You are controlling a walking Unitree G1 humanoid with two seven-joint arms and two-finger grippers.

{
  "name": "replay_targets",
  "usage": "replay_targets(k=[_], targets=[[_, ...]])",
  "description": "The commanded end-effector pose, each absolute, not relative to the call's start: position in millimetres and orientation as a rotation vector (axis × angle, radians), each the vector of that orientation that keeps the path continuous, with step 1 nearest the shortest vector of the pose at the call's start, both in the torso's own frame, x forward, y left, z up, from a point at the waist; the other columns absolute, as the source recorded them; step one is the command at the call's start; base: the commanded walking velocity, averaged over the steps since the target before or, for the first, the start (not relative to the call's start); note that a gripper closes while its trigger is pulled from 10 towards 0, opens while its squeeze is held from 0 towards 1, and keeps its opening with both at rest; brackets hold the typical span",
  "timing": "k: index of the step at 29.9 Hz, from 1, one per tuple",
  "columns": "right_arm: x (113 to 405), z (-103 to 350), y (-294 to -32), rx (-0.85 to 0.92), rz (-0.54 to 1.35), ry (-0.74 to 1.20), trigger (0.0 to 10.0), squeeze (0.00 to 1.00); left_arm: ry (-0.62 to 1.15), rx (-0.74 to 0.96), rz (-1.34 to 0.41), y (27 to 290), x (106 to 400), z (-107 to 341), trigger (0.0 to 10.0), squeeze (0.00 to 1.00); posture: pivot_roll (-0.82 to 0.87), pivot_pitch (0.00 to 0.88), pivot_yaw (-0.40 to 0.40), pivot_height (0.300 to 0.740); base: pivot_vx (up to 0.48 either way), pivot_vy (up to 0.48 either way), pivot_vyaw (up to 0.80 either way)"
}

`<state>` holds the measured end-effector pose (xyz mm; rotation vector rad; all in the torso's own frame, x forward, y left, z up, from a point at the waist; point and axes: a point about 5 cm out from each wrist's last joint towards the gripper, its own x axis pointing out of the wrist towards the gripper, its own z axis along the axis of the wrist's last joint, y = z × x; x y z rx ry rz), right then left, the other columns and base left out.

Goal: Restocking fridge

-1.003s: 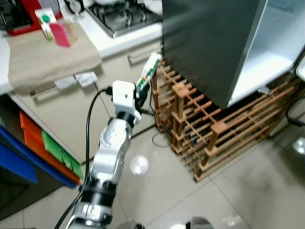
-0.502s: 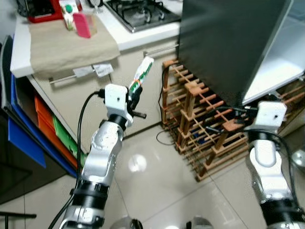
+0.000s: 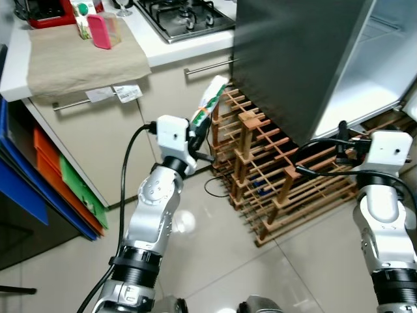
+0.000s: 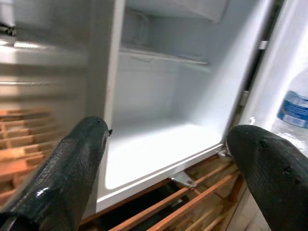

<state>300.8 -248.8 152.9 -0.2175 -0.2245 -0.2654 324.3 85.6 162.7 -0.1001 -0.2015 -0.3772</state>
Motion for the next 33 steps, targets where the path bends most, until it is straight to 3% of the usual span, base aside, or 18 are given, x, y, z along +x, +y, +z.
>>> replay_targets(k=[1,10,23,33], targets=[[303.3,155.2,-244.8,-0.219,-0.25,-0.223,10.0,0.0,-0.185,-0.096,-0.354,90.7,326.0,160.5,10.0,0.0,-0.21,0.06,0.074,0.718,0.0,-0.435,0.0],[303.0,156.4,-248.0,-0.233,-0.255,-0.218,10.0,0.0,-0.186,-0.11,-0.356,85.3,327.4,161.7,10.0,0.0,-0.22,0.061,0.084,0.718,0.138,-0.413,0.0],[302.6,158.8,-262.0,-0.264,-0.288,-0.209,10.0,0.0,-0.155,-0.116,-0.304,88.2,332.1,157.6,10.0,0.0,-0.22,0.043,0.081,0.718,0.348,-0.318,0.0],[294.4,156.8,-279.5,-0.299,-0.33,-0.19,10.0,0.0,-0.149,-0.106,-0.239,93.9,333.9,153.3,10.0,0.0,-0.23,0.032,0.078,0.718,0.115,0.0,0.0]])
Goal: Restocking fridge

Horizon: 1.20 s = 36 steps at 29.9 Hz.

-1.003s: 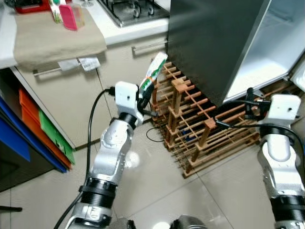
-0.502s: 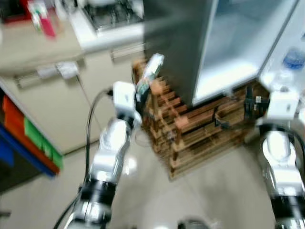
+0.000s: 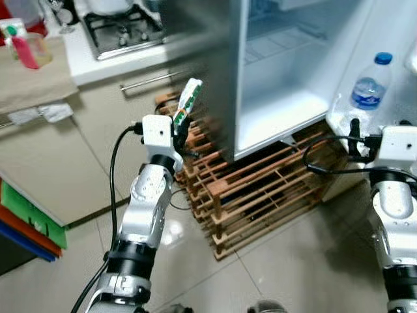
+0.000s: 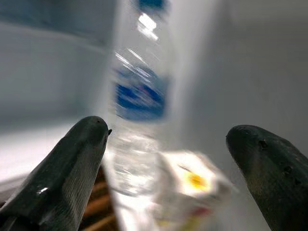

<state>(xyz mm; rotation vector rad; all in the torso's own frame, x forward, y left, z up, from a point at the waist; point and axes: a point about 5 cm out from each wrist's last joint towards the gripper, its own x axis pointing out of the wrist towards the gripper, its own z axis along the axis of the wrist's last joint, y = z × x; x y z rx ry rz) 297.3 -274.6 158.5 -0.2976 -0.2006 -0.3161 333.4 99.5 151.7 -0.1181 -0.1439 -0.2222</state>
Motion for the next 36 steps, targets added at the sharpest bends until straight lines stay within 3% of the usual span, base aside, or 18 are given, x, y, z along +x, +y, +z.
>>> replay_targets(k=[1,8,12,27,36], targets=[[293.6,156.4,-280.5,-0.301,-0.334,-0.188,10.0,0.0,-0.153,-0.105,-0.24,93.8,333.4,153.4,10.0,0.0,-0.24,0.032,0.078,0.718,0.0,0.0,0.0],[273.7,149.7,-324.1,-0.43,-0.534,-0.105,10.0,0.0,-0.174,-0.1,-0.222,98.7,329.7,152.5,10.0,0.0,-0.24,0.033,0.078,0.718,0.0,-0.036,0.0],[271.1,154.1,-333.7,-0.434,-0.561,-0.106,10.0,0.0,-0.191,-0.103,-0.219,100.4,328.8,154.8,10.0,0.0,-0.24,0.039,0.08,0.718,0.0,-0.414,0.0],[290.8,172.3,-294.4,-0.406,-0.406,-0.216,10.0,0.0,-0.289,-0.092,-0.246,92.6,323.0,171.9,10.0,0.0,-0.23,0.056,0.082,0.718,0.0,-0.451,0.0],[287.6,173.4,-268.9,-0.385,-0.339,-0.233,10.0,0.0,-0.272,-0.071,-0.248,87.8,328.8,174.6,10.0,0.0,-0.24,0.063,0.079,0.718,0.0,0.0,0.55]])
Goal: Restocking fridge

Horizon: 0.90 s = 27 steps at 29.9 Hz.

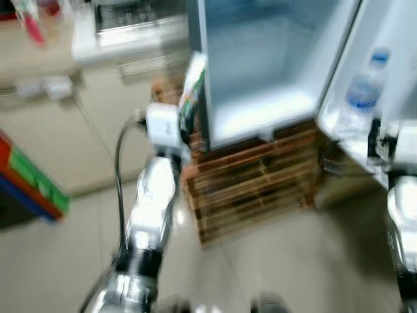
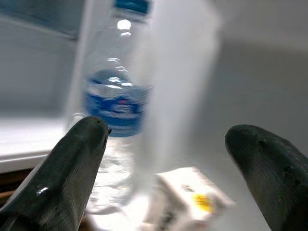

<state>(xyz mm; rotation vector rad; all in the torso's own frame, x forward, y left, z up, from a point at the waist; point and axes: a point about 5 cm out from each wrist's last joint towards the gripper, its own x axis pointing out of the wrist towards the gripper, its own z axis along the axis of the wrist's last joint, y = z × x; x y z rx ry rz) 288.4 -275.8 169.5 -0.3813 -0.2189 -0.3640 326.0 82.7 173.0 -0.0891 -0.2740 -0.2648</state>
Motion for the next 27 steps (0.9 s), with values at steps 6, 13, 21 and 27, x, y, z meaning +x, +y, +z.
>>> replay_targets(k=[6,13,21,27], targets=[[278.2,175.7,-235.8,-0.373,-0.25,-0.272,10.0,0.0,-0.242,-0.071,-0.245,83.8,338.8,176.3,10.0,0.0,-0.26,0.064,0.084,0.718,0.0,0.0,0.0],[278.9,178.2,-227.0,-0.362,-0.213,-0.279,10.0,0.0,-0.237,-0.077,-0.262,75.7,342.4,177.2,10.0,0.0,-0.26,0.058,0.086,0.718,0.0,-0.304,0.52],[282.0,172.9,-229.6,-0.358,-0.22,-0.227,10.0,0.0,-0.283,-0.097,-0.334,60.5,344.3,188.9,10.0,0.0,-0.25,0.056,0.083,0.718,0.075,-0.421,0.61],[281.8,170.2,-232.0,-0.363,-0.224,-0.207,10.0,0.0,-0.3,-0.141,-0.335,57.6,350.4,199.4,10.0,0.0,-0.26,0.057,0.086,0.718,0.395,-0.268,0.0]])
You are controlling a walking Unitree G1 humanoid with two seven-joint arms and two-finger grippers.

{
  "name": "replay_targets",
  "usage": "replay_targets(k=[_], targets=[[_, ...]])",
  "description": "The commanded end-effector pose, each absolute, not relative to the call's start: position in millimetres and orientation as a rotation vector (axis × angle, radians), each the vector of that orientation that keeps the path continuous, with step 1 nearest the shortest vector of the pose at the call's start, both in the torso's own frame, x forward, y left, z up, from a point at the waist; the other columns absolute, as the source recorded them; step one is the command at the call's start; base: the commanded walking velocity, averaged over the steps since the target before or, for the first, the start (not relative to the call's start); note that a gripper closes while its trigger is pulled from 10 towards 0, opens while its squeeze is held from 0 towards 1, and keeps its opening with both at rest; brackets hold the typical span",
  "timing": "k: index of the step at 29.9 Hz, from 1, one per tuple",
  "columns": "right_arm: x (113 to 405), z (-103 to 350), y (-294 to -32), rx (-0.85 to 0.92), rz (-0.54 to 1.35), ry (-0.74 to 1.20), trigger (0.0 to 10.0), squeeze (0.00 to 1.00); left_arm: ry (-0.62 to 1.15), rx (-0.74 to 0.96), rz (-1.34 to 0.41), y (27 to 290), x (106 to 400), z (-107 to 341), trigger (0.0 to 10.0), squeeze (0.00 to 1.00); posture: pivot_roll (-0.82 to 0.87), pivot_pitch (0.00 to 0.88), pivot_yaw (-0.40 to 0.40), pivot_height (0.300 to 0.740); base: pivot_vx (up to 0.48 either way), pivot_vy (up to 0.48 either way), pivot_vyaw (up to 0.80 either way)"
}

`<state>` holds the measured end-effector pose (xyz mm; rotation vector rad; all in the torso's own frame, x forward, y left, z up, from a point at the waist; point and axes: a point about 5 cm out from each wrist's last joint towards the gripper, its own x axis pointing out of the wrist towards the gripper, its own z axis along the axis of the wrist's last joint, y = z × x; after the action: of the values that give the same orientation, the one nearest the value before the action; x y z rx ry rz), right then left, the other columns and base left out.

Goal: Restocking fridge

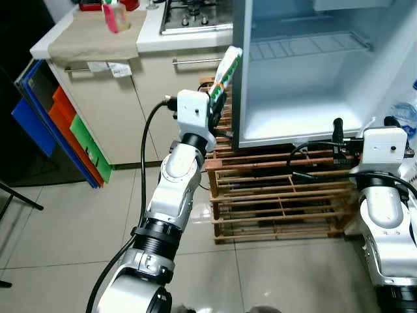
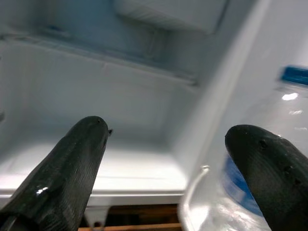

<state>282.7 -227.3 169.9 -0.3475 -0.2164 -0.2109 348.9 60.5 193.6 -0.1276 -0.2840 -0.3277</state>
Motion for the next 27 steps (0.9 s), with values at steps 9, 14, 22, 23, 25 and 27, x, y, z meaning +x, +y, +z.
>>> replay_targets(k=[9,14,22,23,25,27], targets=[[276.8,167.8,-250.7,-0.423,-0.265,-0.184,10.0,0.0,-0.32,-0.17,-0.345,52.8,346.0,199.1,10.0,0.0,-0.27,0.06,0.091,0.718,0.149,-0.027,0.0],[276.1,168.9,-265.8,-0.441,-0.306,-0.175,10.0,0.0,-0.331,-0.147,-0.355,51.9,345.3,200.1,10.0,0.0,-0.27,0.058,0.092,0.718,0.0,0.0,0.0],[273.5,169.1,-276.2,-0.46,-0.341,-0.168,10.0,0.0,-0.323,-0.156,-0.404,44.7,342.2,198.2,10.0,0.0,-0.28,0.05,0.102,0.718,0.151,-0.361,0.0],[273.3,168.8,-276.9,-0.46,-0.343,-0.168,10.0,0.0,-0.317,-0.154,-0.404,44.1,342.7,197.6,10.0,0.0,-0.28,0.05,0.102,0.718,0.24,-0.412,0.0],[272.9,167.9,-276.7,-0.461,-0.343,-0.167,10.0,0.0,-0.308,-0.156,-0.407,43.5,343.2,196.4,10.0,0.0,-0.28,0.048,0.103,0.718,0.251,-0.405,0.0],[272.6,167.5,-276.1,-0.46,-0.342,-0.168,10.0,0.0,-0.294,-0.165,-0.403,43.5,344.1,195.1,10.0,0.0,-0.28,0.046,0.104,0.718,0.255,-0.405,0.0]])
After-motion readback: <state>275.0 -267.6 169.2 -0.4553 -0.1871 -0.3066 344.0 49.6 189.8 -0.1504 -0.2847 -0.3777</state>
